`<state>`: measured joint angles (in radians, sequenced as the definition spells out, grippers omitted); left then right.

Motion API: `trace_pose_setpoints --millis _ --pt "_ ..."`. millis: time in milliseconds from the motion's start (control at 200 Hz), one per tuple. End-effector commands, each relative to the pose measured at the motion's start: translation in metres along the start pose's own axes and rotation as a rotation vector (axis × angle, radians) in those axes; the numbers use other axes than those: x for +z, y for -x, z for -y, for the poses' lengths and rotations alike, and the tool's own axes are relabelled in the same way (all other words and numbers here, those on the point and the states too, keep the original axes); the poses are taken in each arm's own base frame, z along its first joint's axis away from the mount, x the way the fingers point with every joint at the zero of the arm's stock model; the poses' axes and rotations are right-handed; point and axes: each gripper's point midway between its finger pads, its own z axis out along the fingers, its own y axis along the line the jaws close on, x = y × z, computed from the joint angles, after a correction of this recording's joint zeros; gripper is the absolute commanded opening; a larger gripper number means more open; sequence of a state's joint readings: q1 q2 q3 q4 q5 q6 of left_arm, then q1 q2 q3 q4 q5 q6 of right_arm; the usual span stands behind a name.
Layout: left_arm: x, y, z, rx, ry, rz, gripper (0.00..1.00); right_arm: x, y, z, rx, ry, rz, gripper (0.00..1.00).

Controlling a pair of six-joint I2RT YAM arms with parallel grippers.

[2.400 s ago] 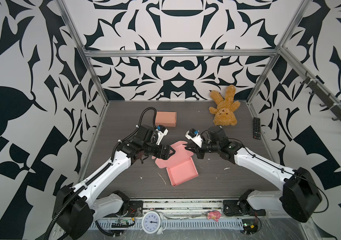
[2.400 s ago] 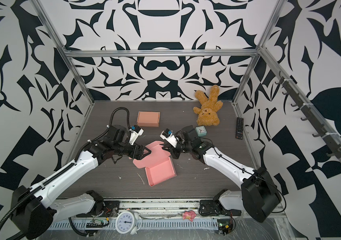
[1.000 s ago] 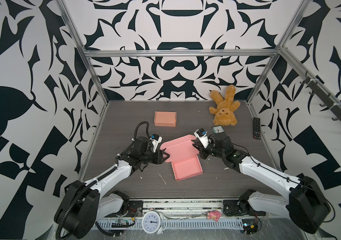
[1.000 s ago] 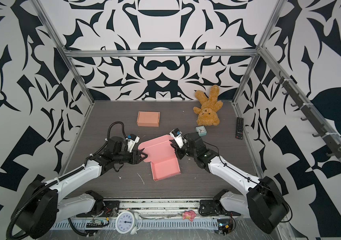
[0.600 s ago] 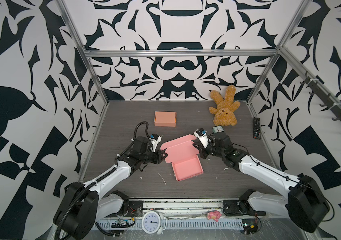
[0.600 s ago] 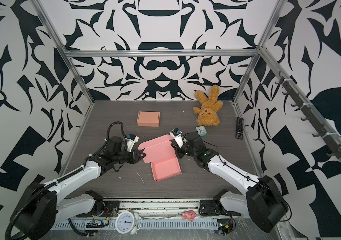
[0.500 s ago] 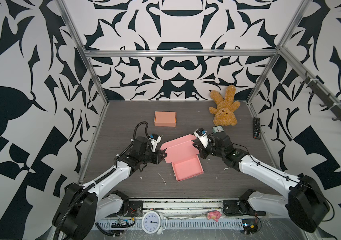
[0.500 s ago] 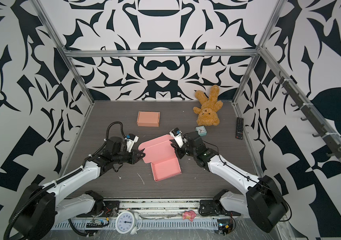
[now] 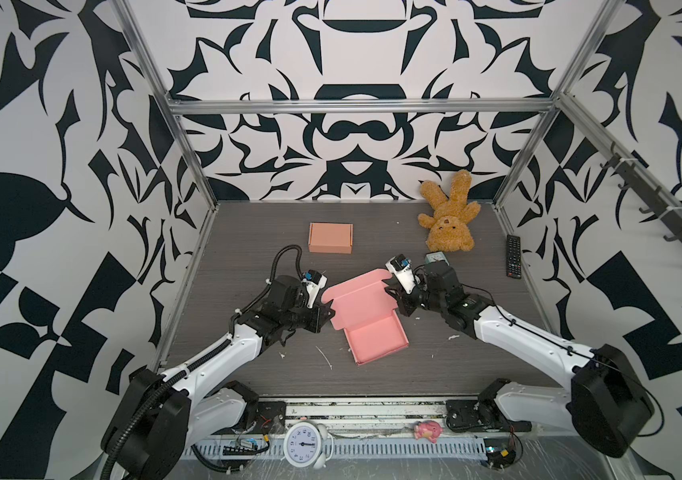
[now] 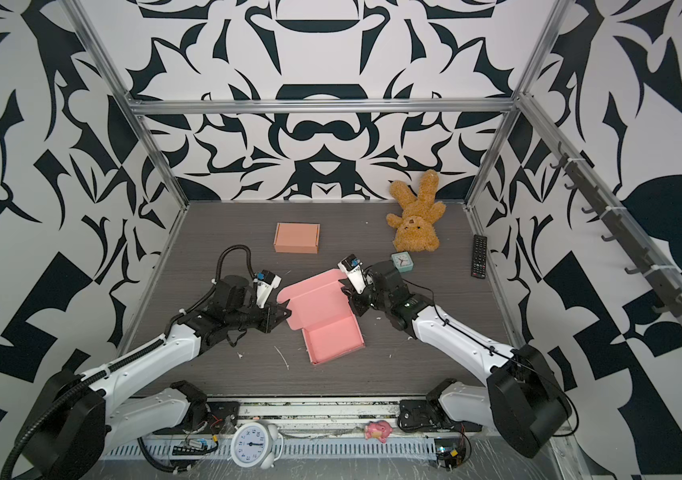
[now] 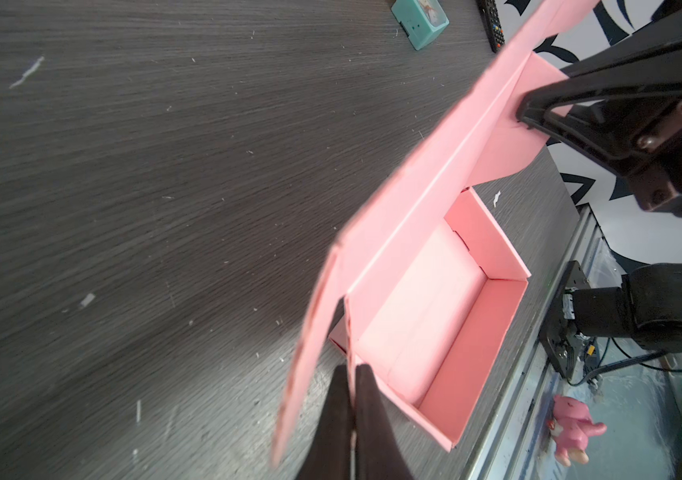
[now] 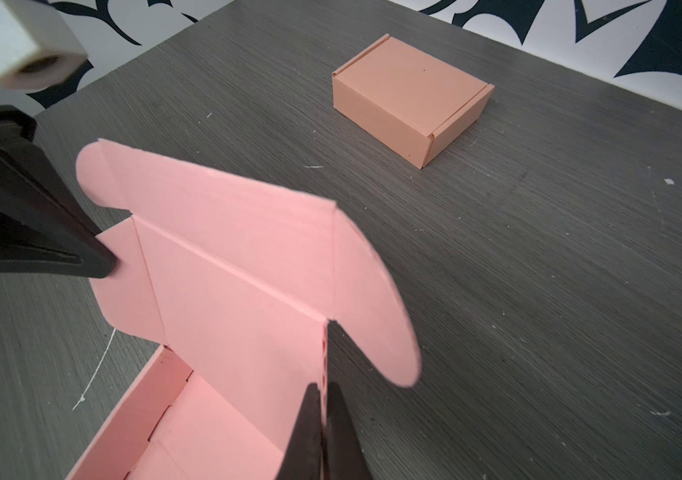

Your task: Fold the paper box

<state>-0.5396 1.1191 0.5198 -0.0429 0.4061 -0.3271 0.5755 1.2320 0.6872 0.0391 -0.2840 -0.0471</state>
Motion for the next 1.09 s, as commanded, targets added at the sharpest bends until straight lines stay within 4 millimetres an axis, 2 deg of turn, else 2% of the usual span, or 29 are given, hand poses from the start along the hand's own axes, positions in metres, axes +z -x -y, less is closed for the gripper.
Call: trace_pose_setpoints --millis 0,385,855,1090 --pt "-0.003 -0.002 0.001 0.014 0.013 -0.016 0.05 -0.006 0.018 0.002 0.001 -0.016 0.033 0.06" --pt "-0.002 -0.001 0.001 0.016 0.014 -0.016 0.05 -0.008 0.019 0.002 0.008 -0.020 0.044 0.14" --pt "-0.004 0.000 0.002 0.024 0.021 -0.016 0.05 -0.010 0.022 0.003 0.014 -0.031 0.060 0.03" --pt "-0.007 0.016 0.002 0.017 0.048 0.031 0.04 -0.012 0.026 0.003 0.028 -0.031 0.073 0.01"
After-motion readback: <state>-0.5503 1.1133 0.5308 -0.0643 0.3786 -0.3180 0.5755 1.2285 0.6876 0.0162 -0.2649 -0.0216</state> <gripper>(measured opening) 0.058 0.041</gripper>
